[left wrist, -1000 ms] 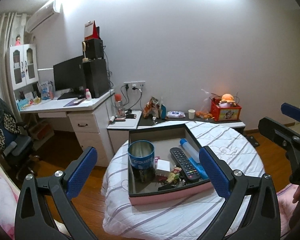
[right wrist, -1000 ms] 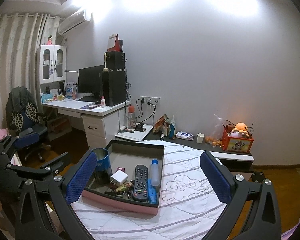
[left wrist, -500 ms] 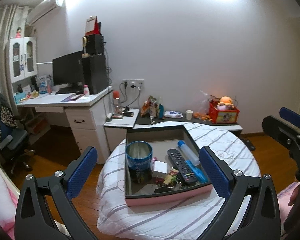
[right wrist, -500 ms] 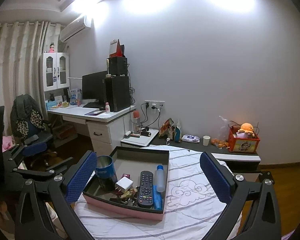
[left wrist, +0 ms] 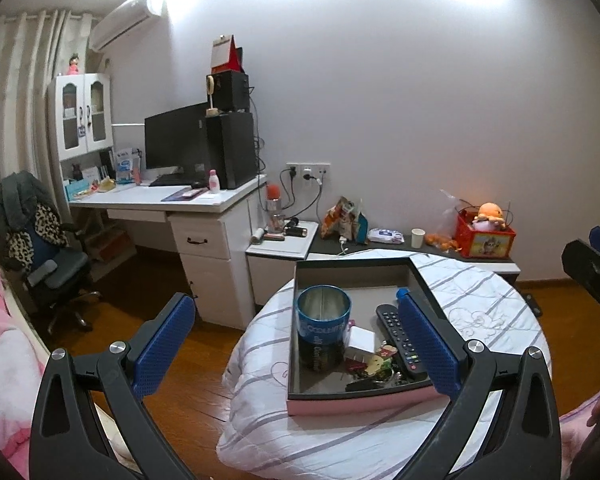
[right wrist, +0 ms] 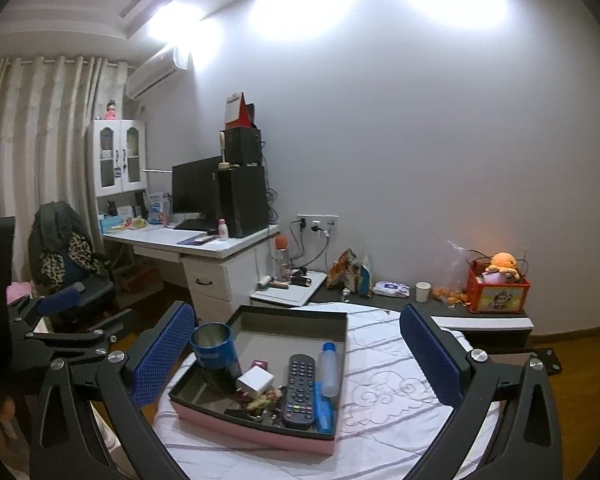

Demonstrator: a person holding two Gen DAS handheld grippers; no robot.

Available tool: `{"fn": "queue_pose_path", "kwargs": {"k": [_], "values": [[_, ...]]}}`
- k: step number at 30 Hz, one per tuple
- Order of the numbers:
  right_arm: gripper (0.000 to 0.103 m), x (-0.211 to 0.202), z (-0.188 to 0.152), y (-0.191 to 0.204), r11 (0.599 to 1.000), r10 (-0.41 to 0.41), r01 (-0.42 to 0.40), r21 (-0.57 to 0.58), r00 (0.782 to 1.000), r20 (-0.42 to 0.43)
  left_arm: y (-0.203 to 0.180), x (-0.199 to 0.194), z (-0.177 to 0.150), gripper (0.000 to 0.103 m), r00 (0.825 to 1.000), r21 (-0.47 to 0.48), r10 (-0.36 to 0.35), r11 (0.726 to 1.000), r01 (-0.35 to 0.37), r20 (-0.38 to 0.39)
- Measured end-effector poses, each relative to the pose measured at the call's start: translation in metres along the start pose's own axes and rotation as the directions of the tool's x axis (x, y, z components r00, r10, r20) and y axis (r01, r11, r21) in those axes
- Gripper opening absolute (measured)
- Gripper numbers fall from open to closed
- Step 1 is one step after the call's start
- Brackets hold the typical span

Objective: Organize rigid objects

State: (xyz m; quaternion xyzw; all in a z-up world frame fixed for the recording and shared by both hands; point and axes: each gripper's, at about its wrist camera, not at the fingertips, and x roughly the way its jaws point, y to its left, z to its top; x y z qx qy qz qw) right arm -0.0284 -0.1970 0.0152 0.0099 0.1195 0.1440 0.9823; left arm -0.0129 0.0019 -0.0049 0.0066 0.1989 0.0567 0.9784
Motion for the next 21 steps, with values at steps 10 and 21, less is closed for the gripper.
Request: {"fn": "queue_pose_path", "kwargs": {"k": [10, 21], "values": [[0.103, 0.0085, -0.0054, 0.0044, 1.000, 0.000, 0.000, -0.004, 0.999, -0.033, 0.0005, 0.0026, -0.0041, 0.103, 1.000, 0.003, -0.007, 1.000, 0.007, -0.012], [0.103, 0.0083, -0.0078, 0.0034, 1.000, -0.011, 0.012, 0.001, 0.999, -0.051, -0.0035, 0.0007, -0.0028, 0.103, 0.999, 0.006, -0.051, 0.999, 0.051, -0.010]]}}
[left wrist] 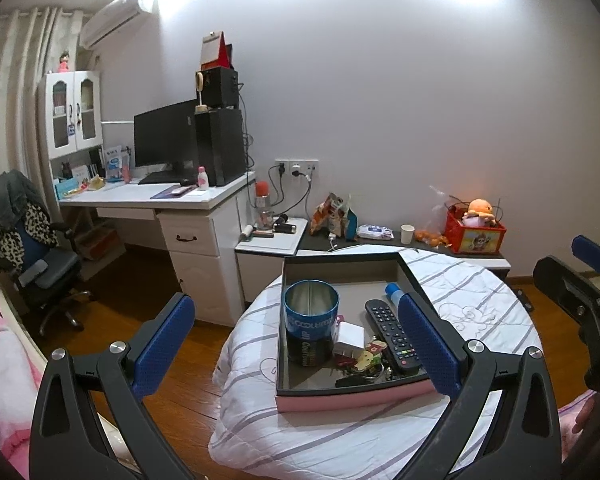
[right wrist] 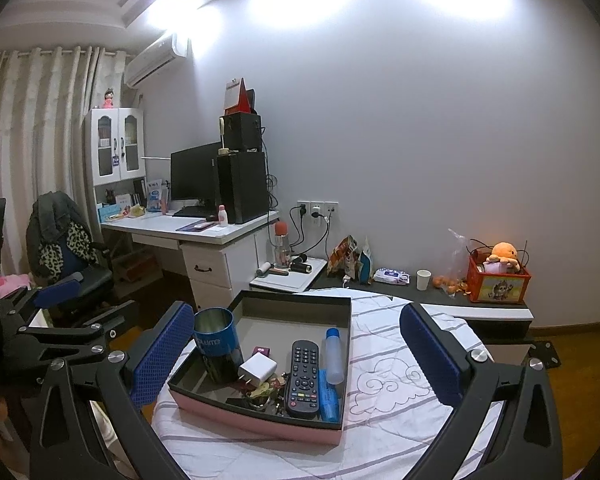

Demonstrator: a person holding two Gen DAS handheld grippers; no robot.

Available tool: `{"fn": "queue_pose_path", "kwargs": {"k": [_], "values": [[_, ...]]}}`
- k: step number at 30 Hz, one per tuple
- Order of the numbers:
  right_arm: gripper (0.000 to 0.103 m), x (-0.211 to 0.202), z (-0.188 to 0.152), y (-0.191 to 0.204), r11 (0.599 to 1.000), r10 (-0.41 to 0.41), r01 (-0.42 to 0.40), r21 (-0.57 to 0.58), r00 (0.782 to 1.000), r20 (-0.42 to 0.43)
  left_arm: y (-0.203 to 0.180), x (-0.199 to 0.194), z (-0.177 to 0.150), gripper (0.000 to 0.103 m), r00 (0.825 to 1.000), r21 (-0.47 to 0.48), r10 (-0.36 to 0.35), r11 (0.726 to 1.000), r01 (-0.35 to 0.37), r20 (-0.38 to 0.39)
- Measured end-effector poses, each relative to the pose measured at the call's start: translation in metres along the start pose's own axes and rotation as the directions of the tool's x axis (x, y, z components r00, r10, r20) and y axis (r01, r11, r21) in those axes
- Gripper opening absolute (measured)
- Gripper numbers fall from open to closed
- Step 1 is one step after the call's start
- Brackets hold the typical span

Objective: Organize rigid objects

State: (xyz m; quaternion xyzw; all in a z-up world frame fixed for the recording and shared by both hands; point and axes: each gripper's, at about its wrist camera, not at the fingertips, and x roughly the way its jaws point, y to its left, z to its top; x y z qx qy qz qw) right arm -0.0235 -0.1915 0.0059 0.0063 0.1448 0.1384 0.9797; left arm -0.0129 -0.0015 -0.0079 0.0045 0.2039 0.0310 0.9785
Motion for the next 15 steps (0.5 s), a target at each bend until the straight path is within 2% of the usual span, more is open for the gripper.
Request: {"fn": "queue_pose_path", "kwargs": {"k": [8, 15], "values": [[0.103, 0.002, -0.001, 0.000, 1.000, -0.002, 0.002, -0.001, 1.000, -0.012, -0.003, 0.000, 0.000, 0.103, 1.000, 0.007, -0.023, 1.000, 0.023, -0.001], [0.103, 0.000, -0.002, -0.005, 0.999, -0.051, 0.051, -0.009, 0.998, -0.034, -0.014, 0.006, 0.000, 0.103, 0.998, 0.023, -0.064, 0.998, 0.064, -0.012]]}}
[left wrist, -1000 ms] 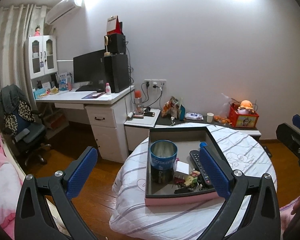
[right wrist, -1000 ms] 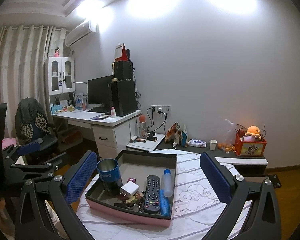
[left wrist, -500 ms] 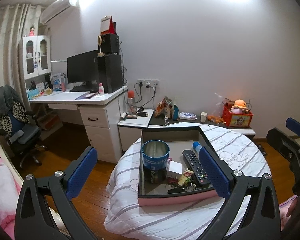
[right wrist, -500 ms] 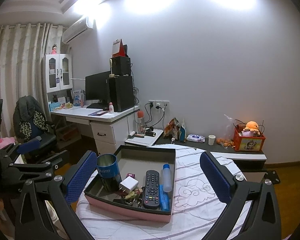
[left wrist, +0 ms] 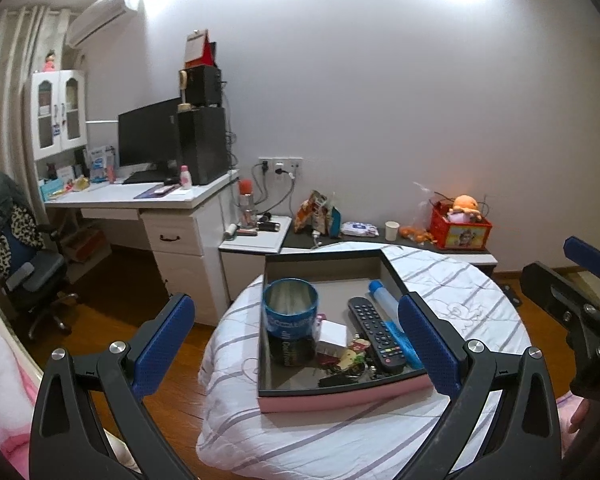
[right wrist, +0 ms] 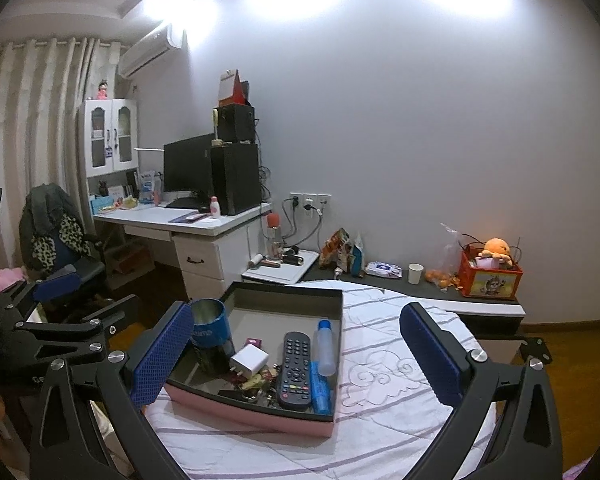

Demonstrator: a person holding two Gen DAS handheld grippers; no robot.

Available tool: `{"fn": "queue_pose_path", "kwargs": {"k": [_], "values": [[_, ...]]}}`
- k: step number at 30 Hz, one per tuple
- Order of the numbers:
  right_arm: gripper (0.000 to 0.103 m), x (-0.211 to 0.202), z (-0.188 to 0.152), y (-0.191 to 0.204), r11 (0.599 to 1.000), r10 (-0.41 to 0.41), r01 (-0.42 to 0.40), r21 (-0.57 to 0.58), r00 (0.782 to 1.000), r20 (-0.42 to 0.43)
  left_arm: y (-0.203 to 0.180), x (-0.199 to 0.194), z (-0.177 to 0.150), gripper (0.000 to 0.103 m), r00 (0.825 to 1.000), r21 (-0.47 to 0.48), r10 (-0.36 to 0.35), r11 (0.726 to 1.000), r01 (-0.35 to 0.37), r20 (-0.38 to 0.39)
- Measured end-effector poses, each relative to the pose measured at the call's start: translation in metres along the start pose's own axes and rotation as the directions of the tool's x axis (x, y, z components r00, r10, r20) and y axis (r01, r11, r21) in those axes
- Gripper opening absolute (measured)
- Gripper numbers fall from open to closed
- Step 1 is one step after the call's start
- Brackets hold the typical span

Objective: Organize rigid objects

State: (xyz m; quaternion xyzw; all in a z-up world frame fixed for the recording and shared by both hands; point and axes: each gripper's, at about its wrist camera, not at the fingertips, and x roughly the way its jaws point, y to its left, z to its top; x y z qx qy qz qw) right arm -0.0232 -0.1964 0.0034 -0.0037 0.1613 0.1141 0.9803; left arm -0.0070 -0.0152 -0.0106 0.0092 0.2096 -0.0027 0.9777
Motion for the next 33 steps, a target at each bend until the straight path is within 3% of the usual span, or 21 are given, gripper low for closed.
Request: {"fn": "queue_pose_path", "kwargs": {"k": [9, 24, 33], "values": [[0.103, 0.007, -0.010, -0.021, 0.996, -0.073, 0.076, 0.045, 0.995, -0.068, -0.023, 0.019, -0.006, 0.103, 0.996, 0.055, -0.056, 0.997, 0.059, -0.066], [0.103, 0.049, -0.028, -0.026, 0.997, -0.054, 0.064, 0.046, 0.981, -0.187, -0.030, 0.067, -0.018, 0.103, 0.982, 0.068, -0.037, 0.996, 0.051, -0.185], [0.103, 0.063, -0.037, -0.029, 0.996, -0.047, 0.062, 0.058, 0.971, -0.236, -0.033, 0.077, -0.023, 0.103, 0.976, 0.080, -0.033, 0.996, 0.051, -0.214]]}}
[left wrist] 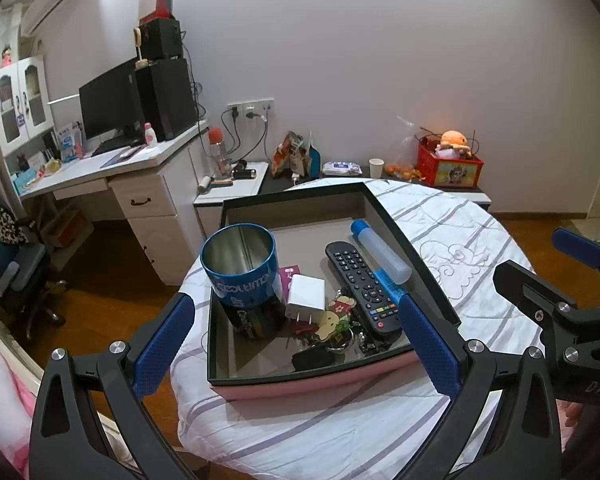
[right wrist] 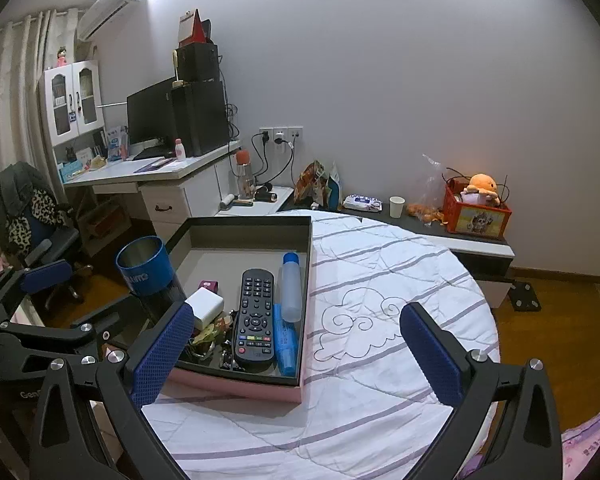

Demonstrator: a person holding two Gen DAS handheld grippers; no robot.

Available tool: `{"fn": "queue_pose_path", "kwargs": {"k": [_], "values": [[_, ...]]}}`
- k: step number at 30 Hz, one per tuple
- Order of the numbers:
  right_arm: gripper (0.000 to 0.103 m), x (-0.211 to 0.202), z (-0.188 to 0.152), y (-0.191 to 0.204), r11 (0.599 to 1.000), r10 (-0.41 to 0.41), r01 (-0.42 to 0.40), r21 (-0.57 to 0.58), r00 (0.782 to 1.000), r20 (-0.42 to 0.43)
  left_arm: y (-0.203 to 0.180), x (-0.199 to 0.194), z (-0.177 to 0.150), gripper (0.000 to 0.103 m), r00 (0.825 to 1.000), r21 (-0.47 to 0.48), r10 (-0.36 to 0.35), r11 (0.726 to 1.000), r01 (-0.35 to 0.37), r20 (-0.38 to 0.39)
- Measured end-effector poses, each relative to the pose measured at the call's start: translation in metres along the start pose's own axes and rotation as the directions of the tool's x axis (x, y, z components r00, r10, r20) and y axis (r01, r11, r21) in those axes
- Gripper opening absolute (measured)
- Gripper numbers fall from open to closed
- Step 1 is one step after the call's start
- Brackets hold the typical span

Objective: Organize rigid objects

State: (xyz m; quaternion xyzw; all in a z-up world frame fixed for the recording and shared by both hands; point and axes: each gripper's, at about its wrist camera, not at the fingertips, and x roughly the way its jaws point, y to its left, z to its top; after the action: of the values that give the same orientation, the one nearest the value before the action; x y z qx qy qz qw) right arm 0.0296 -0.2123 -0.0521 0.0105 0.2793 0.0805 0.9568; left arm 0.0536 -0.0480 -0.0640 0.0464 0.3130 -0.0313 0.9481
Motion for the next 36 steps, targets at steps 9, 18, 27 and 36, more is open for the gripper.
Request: {"fn": "queue_pose_path", "kwargs": {"k": [9, 18, 27, 36], "values": [[0.103, -0.005, 0.000, 0.000, 1.000, -0.006, 0.006, -0.003, 1.000, 0.024, 0.003, -0.005, 0.000, 0.103, 1.000, -0.007, -0.007, 1.000, 0.007, 0.015], [0.103, -0.045, 0.007, 0.008, 1.000, -0.013, 0.015, -0.013, 0.990, 0.141, 0.010, -0.058, 0.006, 0.103, 0.986, -0.039, -0.027, 0.999, 0.034, 0.164], [0.103, -0.094, 0.018, 0.018, 0.997, -0.060, 0.070, -0.022, 0.953, 0.298, 0.007, -0.105, 0.014, 0.103, 0.953, -0.028, -0.033, 0.999, 0.043, 0.302], [0.103, -0.116, 0.016, 0.023, 0.989, -0.135, 0.147, -0.007, 0.923, 0.360, 0.010, -0.122, 0.009, 0.103, 0.935, -0.019, -0.080, 0.996, 0.092, 0.345]]}}
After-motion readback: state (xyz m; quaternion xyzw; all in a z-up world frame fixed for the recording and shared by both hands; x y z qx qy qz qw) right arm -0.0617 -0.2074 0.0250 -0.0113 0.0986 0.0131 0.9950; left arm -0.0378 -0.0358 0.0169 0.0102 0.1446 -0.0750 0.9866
